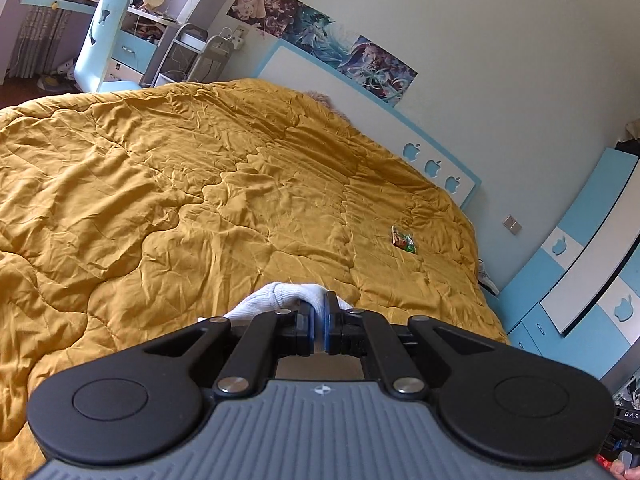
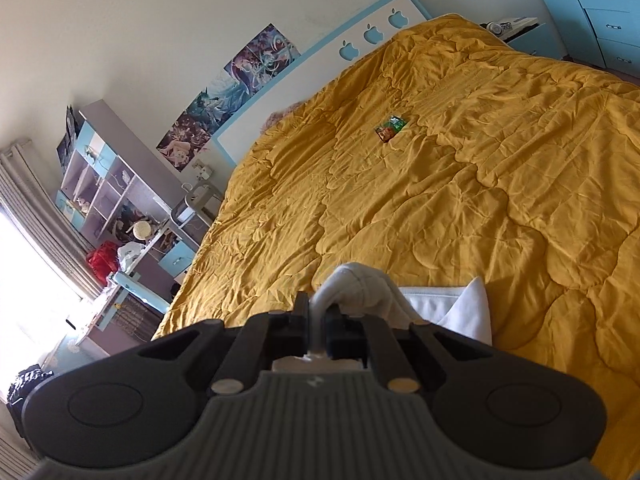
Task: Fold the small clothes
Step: 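Lift the hem with both tools and fold it toward the collar, then lower the hem onto the collar and open both tools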
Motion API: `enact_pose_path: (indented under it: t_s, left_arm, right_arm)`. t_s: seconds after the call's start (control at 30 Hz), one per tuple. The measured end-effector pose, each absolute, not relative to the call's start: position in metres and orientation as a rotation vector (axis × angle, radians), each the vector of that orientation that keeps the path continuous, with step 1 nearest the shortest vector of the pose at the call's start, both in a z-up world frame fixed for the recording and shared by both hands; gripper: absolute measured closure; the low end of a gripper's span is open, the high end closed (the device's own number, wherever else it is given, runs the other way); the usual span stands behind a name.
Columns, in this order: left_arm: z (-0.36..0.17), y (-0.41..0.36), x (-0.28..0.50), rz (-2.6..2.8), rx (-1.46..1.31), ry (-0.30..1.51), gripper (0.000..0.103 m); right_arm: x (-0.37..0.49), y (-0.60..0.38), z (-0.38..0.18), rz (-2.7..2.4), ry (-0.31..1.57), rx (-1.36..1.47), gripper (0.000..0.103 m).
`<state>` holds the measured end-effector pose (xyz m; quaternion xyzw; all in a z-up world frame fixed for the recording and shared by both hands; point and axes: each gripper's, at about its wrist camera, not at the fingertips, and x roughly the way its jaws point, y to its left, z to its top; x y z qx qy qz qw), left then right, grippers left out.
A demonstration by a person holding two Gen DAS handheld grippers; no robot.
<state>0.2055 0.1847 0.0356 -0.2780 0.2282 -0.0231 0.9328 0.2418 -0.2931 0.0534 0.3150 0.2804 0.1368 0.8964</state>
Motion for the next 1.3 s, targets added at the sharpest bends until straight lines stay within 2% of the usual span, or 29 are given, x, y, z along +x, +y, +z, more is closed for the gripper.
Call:
enact_pose_path:
  t_s: [0.2,0.67,0.77,0.83,0.87,0.9,1.03,1.1,1.13,1.2,1.3]
  left_arm:
    - [0.011,0.181,0.240,-0.012,-0.571,0.537,0.099]
    - [-0.034,0.189,0.305,0.096,-0.636,0.644,0.099]
    - [-0.046,0.195,0.323,0.201,-0.684,0.697,0.088]
    - [-0.049,0.204,0.325,0.253,-0.672,0.667,0.065]
    - [-0.048,0.208,0.326,0.272,-0.652,0.660,0.060]
    - [-0.047,0.210,0.325,0.285,-0.633,0.659,0.056]
    - [-0.041,0.214,0.322,0.262,-0.556,0.655,0.054]
    - [-0.039,0.213,0.320,0.237,-0.518,0.653,0.054]
    - [-0.039,0.212,0.318,0.227,-0.499,0.654,0.054]
    - [-0.038,0.208,0.316,0.200,-0.455,0.655,0.054]
    - [-0.034,0.201,0.310,0.166,-0.409,0.646,0.054]
  right_arm:
    - [0.296,-0.286,0.021,0.218,0.619,0.672,0.101]
    - [0.363,-0.282,-0.029,0.101,0.656,0.693,0.101]
    - [0.379,-0.272,-0.042,0.030,0.719,0.652,0.101]
    - [0.386,-0.268,-0.049,0.002,0.743,0.640,0.100]
    - [0.386,-0.267,-0.052,-0.015,0.733,0.629,0.100]
    - [0.386,-0.267,-0.053,-0.032,0.722,0.613,0.099]
    - [0.384,-0.276,-0.063,-0.088,0.705,0.616,0.099]
    - [0.378,-0.284,-0.062,-0.162,0.648,0.633,0.076]
    - [0.374,-0.290,-0.061,-0.192,0.612,0.651,0.062]
    - [0.370,-0.302,-0.056,-0.197,0.593,0.671,0.068]
    - [0.365,-0.307,-0.047,-0.167,0.608,0.593,0.069]
